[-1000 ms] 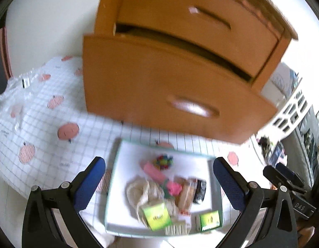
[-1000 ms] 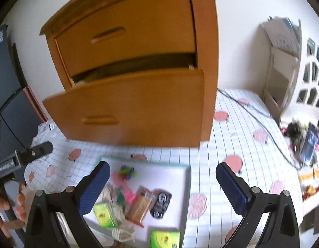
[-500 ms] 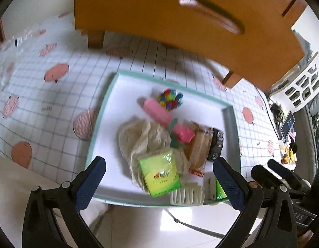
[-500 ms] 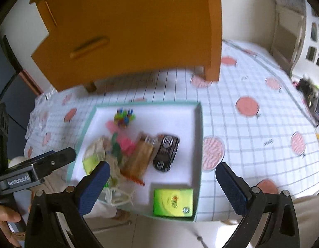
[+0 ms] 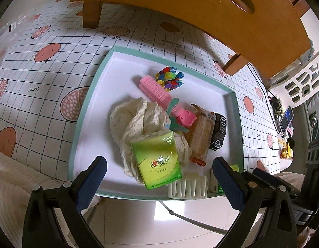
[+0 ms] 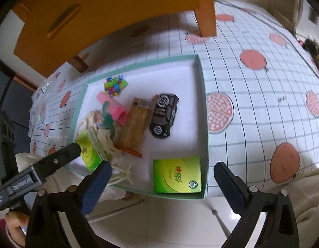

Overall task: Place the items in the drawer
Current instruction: 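Grasp the green tissue pack with the left tool while the right tool grasps the green tea box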

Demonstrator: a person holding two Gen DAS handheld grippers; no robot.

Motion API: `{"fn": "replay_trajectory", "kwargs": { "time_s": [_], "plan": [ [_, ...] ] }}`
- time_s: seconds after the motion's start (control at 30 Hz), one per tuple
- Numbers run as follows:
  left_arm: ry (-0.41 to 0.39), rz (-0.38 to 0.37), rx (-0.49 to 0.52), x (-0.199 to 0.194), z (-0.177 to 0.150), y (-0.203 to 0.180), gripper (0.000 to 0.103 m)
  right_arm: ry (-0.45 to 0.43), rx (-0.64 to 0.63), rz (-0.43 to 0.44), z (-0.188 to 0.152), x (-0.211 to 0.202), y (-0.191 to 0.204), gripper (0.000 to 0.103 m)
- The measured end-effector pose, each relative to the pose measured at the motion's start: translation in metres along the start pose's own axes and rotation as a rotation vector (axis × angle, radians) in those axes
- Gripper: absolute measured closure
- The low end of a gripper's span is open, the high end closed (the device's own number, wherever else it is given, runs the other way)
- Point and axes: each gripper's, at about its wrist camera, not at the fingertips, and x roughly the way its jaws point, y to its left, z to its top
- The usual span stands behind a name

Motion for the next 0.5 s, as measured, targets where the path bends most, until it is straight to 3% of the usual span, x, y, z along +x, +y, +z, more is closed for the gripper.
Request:
{"fn": "replay_trajectory", "kwargs": {
  "time_s": [0.5],
  "plan": [
    [0.025, 0.035, 0.011, 0.005, -0.004, 0.003, 0.001, 0.068, -0.033, -0.037, -0.003, 0.026, 0.002, 0.012]
  ]
}}
